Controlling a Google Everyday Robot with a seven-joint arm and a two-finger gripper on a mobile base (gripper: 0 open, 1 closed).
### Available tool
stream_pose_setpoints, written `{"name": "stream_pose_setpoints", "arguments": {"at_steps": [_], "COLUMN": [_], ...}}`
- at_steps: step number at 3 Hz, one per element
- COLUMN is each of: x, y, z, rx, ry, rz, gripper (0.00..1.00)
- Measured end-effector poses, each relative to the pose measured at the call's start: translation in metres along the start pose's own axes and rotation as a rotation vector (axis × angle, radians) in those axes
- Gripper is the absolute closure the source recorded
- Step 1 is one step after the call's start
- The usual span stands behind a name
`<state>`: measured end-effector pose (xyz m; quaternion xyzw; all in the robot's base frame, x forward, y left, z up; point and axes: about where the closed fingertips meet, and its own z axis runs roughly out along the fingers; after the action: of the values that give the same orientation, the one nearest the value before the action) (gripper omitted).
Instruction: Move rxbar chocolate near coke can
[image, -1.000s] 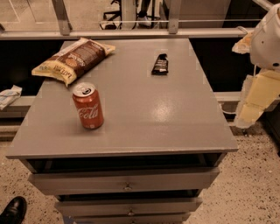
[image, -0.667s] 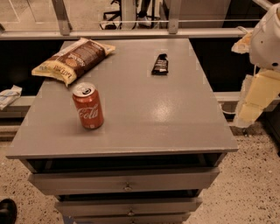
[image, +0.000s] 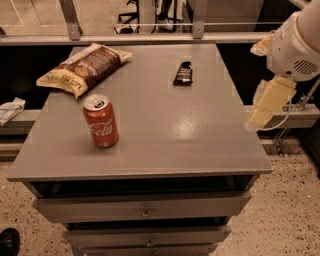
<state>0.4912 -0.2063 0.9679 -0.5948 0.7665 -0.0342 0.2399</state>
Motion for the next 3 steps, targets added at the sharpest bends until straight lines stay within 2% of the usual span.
{"name": "stream_pose_setpoints", "arguments": {"at_steps": [1,2,3], "x": [-0.016,-0.037,-0.061], "y": [-0.034,-0.067,-0.107], "z": [0.031,0.068,0.126], "rx": [0.034,0.042,0.026], "ry": [-0.109,-0.219,-0.317], "rz": [0.020,0.074,0.171], "gripper": [0.00,0.00,0.00]}}
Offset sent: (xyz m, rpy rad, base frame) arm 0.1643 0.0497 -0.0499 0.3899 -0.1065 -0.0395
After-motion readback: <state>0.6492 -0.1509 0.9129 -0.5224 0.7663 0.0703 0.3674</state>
